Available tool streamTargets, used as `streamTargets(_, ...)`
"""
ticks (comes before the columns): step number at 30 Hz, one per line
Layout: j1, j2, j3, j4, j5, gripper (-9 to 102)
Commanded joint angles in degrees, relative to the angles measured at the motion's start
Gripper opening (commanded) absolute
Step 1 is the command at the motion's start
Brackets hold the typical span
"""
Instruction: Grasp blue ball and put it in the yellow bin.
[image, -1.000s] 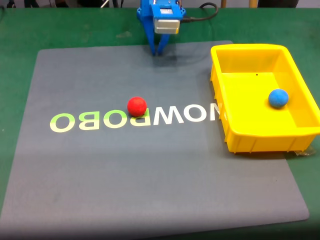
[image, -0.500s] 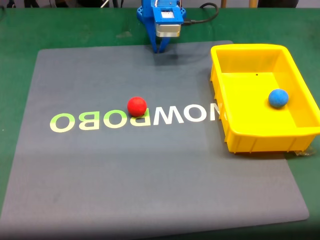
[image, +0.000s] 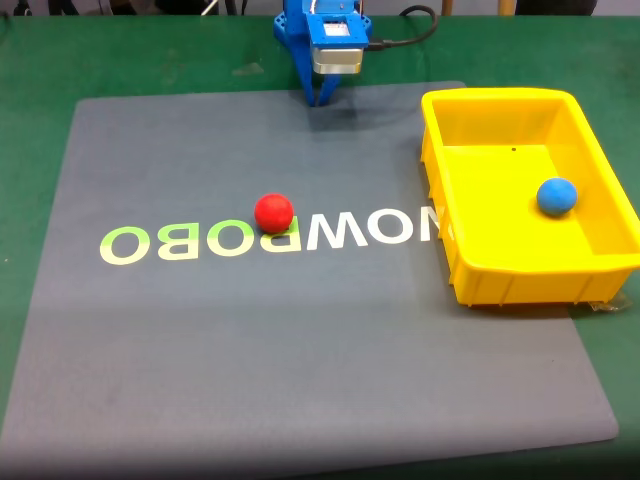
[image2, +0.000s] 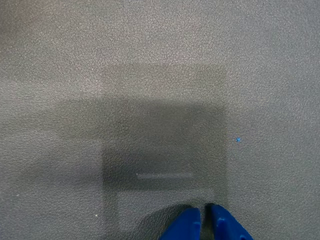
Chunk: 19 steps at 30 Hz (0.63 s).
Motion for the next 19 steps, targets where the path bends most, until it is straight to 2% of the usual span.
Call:
streamTargets(1,-0.26,-0.18,1.76,0.70,-1.14,0)
streamTargets(19,-0.35,-0.44,1.76,0.70,-1.85,0)
